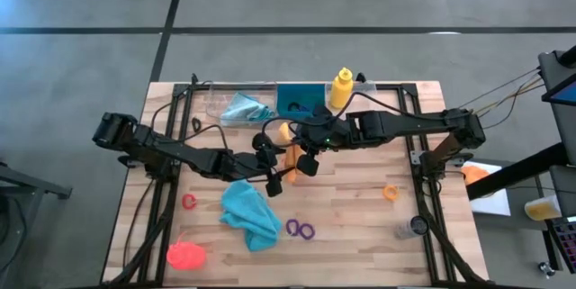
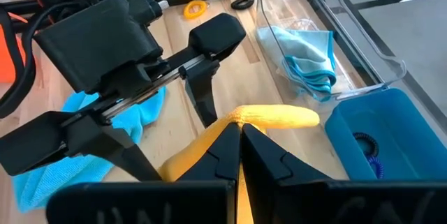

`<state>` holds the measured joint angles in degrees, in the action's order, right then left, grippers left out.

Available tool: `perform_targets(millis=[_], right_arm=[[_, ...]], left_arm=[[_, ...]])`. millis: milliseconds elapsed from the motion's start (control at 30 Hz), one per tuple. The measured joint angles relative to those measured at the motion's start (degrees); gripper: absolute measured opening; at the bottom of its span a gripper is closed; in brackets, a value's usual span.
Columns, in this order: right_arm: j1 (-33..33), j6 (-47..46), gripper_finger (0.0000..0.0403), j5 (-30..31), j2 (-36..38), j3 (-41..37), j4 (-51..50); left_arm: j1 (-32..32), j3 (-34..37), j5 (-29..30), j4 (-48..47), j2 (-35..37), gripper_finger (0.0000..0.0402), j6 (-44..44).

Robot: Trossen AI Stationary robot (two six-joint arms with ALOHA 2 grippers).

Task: Pick & Place Sports Items
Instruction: Put the orange towel into the transparent bin

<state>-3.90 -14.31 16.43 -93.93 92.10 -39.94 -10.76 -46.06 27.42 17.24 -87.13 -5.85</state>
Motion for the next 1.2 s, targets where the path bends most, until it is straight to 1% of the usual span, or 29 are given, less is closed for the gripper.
perform_targets(millis=[100,200,300,333,367,467,567,700,767,900,967,1033,1100,1200], right_arm=[[0.0,-0.02,0.001,0.0,0.0,-0.12,0.01],[0.0,-0.02,0.0011,0.0,0.0,-0.19,0.02],[-0.07,-0.02,0.0011,0.0,0.0,-0.33,-0.07],[-0.1,-0.02,0.0011,0.0,0.0,-0.33,-0.12],[-0.17,-0.01,0.0011,0.0,0.0,-0.33,-0.09],[-0.26,-0.01,0.0011,-0.19,0.0,-0.33,-0.14],[-0.35,-0.02,0.0011,-1.54,0.0,-0.38,-0.18],[-0.75,1.08,0.0011,-2.03,0.0,-0.42,-0.33],[-1.01,1.8,0.0011,-2.63,0.0,-0.42,-0.37],[-1.01,2.62,0.0014,-6.32,0.0,-0.42,-0.39],[-1.11,3.01,0.0027,-6.62,0.0,-0.42,-0.55],[-1.11,3.72,0.0049,-6.63,0.0,-0.42,-0.55],[-1.22,4.27,0.0079,-6.62,0.0,-0.42,-0.53],[-1.58,4.46,0.013,-6.62,0.0,-0.42,-0.52]], left_arm=[[0.0,0.0,0.01,0.01,0.02,0.0202,0.01],[0.0,0.0,0.02,-0.07,0.03,0.0131,0.02],[0.0,0.0,-0.17,-0.71,0.04,0.0048,1.04],[0.0,0.0,-0.68,-0.84,0.04,0.0025,1.42],[0.0,0.0,-1.34,-0.92,0.04,0.0015,1.57],[0.0,0.0,-1.81,-1.1,0.16,0.0013,1.6],[0.0,-0.32,-1.97,-4.56,1.35,0.0006,1.53],[0.0,-2.36,-2.2,-12.06,4.07,0.0005,1.33],[0.0,-3.68,-3.87,-16.79,5.77,0.0004,0.83],[-0.02,-6.61,-7.67,-26.1,8.75,0.0003,-0.92],[-0.03,-8.32,-8.16,-30.61,9.61,0.0003,-1.95],[-0.07,-10.05,-8.2,-36.0,9.92,0.0002,-3.02],[-0.07,-11.75,-8.2,-40.54,9.84,0.0002,-3.79],[-0.07,-13.4,-8.22,-44.97,9.77,0.0002,-4.81]])
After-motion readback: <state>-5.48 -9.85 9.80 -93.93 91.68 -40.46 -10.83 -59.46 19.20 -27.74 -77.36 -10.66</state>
